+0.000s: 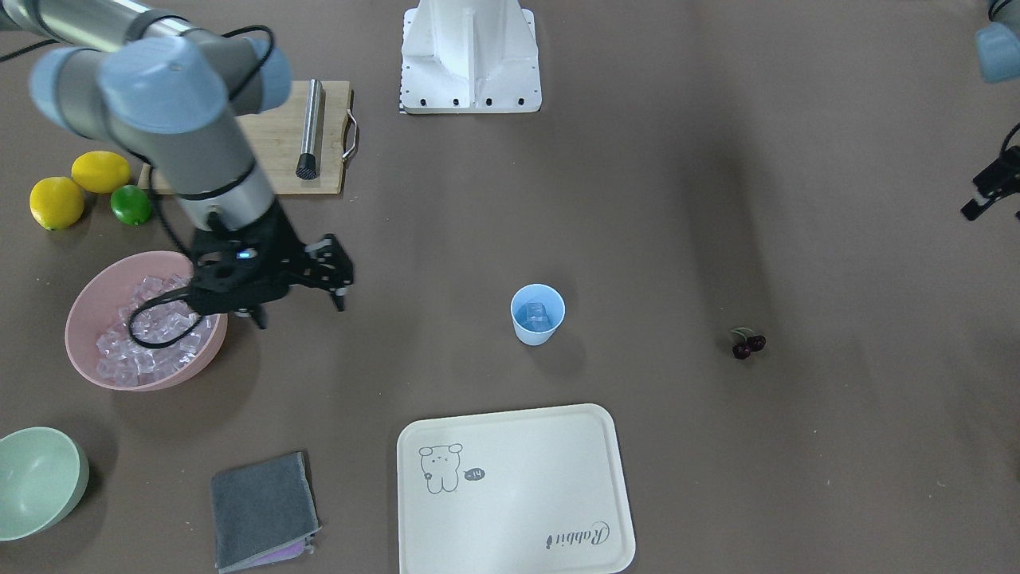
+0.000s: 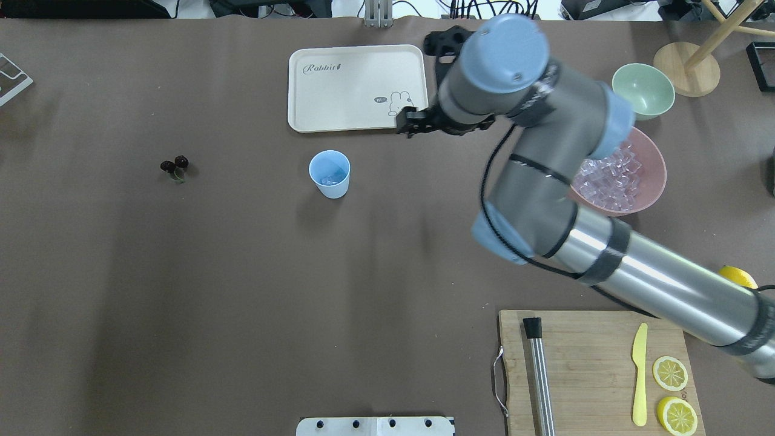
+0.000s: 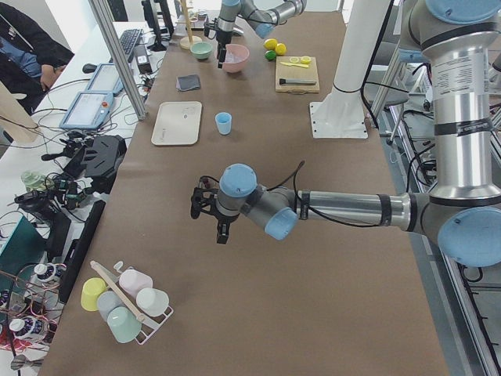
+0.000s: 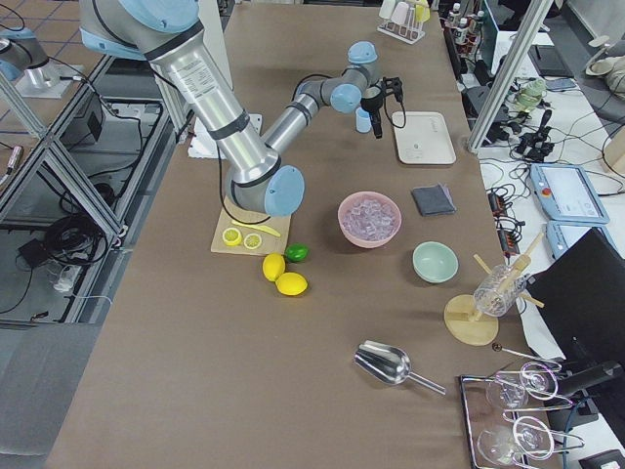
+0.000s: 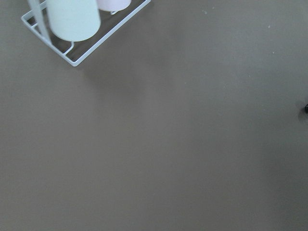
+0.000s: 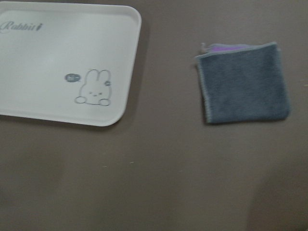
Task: Put ice and cherries in cup
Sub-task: 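Drop the ice cube into the light-blue cup and withdraw the right gripper, then reach the left gripper down to the dark cherries and grasp them by the stems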
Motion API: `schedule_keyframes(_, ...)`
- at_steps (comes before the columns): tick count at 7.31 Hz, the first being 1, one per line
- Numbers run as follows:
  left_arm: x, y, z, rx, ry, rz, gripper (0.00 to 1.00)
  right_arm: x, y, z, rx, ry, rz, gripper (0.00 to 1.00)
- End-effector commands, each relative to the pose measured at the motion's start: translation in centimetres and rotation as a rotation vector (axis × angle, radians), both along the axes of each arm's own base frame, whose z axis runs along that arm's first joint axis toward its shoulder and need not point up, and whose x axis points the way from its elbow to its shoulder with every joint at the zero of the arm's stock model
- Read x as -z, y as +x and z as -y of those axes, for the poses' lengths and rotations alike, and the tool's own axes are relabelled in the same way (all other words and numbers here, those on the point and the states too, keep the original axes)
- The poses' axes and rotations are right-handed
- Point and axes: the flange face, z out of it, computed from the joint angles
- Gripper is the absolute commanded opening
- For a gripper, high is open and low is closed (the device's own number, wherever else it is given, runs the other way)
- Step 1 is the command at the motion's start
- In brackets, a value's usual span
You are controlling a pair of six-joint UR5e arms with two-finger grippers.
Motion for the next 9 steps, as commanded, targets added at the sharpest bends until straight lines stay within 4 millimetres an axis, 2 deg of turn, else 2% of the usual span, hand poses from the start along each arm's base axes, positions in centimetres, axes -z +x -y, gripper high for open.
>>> schedule_keyframes(1, 6.8, 11.2, 8.7, 0.006, -0.013, -0.032, 0.98, -8.7, 15.0, 4.4, 0.077, 0.029, -0.025, 0.99)
schedule_keyframes(3, 14.0, 15.2, 14.5, 0.017, 0.039, -0.034, 0.98, -16.0, 24.3, 7.0, 0.101, 0.056, -0.08, 0.99)
schedule_keyframes(4, 18.3, 19.8, 15.1, -0.013, 0.008, -0.031, 0.98, -20.0, 28.7, 6.7, 0.059, -0.004, -0.087, 0.99)
schedule_keyframes(5, 21.5, 24.0, 15.5, -0.016, 0.043, -0.005, 0.98, -24.4, 32.1, 5.7, 0.049, -0.002, -0.11, 0.99)
schedule_keyframes(6, 20.8, 26.6, 15.1, -0.037, 0.047, 0.023, 0.98, -30.7, 35.6, 3.4, 0.033, -0.071, -0.119, 0.99)
schedule_keyframes(7, 20.8, 27.8, 14.3, -0.063, 0.046, 0.017, 0.98, -37.1, 38.7, 0.3, 0.079, -0.095, -0.136, 0.99)
schedule_keyframes(8, 20.0, 30.1, 12.8, -0.102, 0.063, 0.016, 0.98, -43.1, 40.3, -4.3, 0.105, -0.154, -0.151, 0.99)
schedule_keyframes(9, 20.5, 30.6, 12.4, -0.115, 0.064, 0.005, 0.98, -42.6, 43.4, -5.3, 0.042, -0.151, -0.134, 0.99)
